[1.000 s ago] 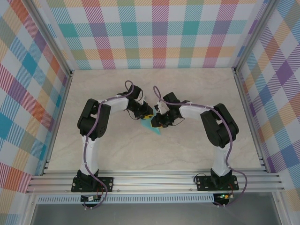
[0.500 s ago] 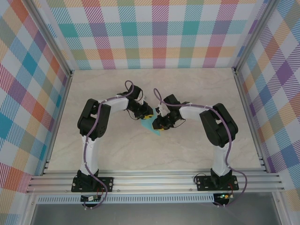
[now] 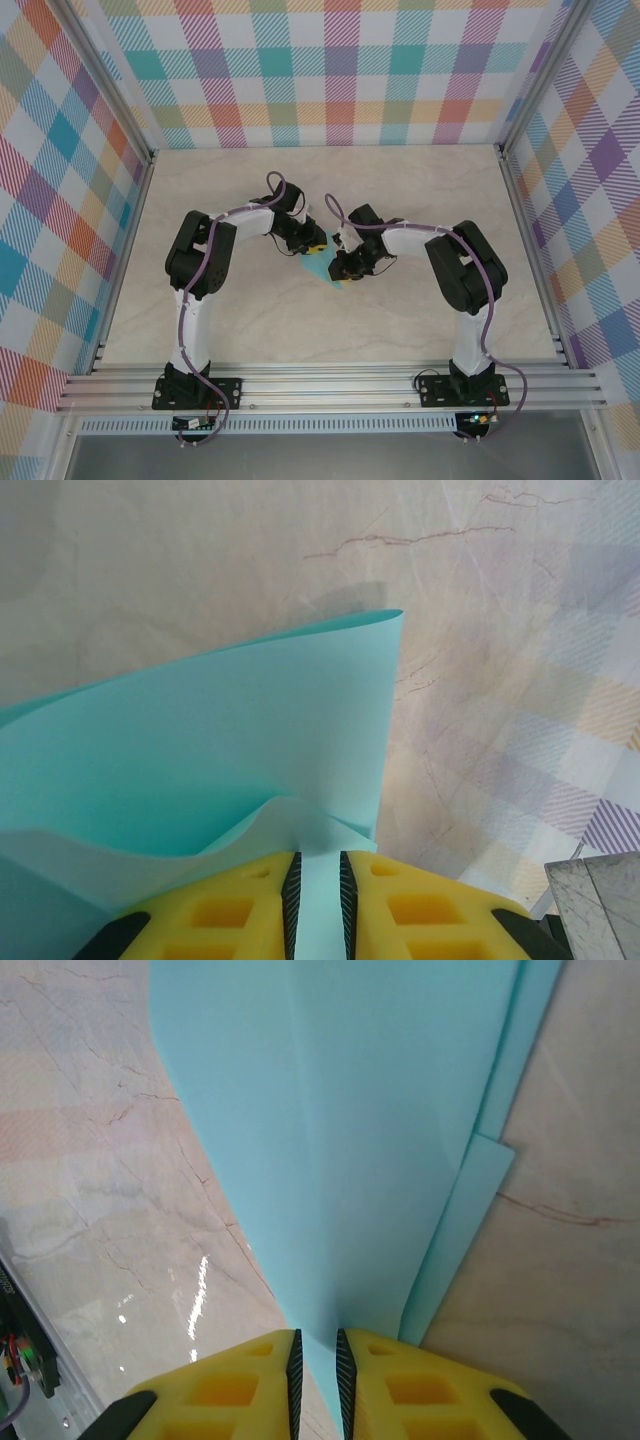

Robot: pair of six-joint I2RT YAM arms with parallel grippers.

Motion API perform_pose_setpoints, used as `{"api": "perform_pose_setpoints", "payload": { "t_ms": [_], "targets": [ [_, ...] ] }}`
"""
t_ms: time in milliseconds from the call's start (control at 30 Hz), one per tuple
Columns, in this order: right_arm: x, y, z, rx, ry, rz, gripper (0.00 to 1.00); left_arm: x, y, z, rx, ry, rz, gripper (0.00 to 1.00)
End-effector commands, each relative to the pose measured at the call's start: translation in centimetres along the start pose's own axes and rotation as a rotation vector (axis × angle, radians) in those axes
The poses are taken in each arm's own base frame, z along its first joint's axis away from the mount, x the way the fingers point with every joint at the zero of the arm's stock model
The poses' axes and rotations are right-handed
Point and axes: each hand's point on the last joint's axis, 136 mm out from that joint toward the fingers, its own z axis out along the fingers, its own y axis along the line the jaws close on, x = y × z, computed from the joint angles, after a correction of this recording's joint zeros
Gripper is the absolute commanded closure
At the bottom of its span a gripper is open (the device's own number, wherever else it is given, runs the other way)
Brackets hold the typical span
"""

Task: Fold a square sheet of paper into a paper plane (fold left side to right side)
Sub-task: Fourth fold the wing at the center of the table.

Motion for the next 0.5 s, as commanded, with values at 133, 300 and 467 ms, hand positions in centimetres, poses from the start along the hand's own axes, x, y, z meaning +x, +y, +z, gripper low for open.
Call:
{"api": "perform_pose_setpoints", "payload": {
  "t_ms": [133,300,467],
  "targets": [
    [7.1,-2.8,0.5,0.105,0.195,0.093,0.85,2.1,4.1,0.9,-0.146,0.057,-0.073,0.79],
    [8.9,-2.6,0.0,0.112,0.234,0.096,0.87,2.1,4.2,0.9,-0.146,0.059,-0.076,0.79],
    [10.3,-2.7,-0.6,0.135,0.265,0.097,0.87,2.1,4.3,0.9,-0.147,0.058,-0.075,0.8]
  ]
}}
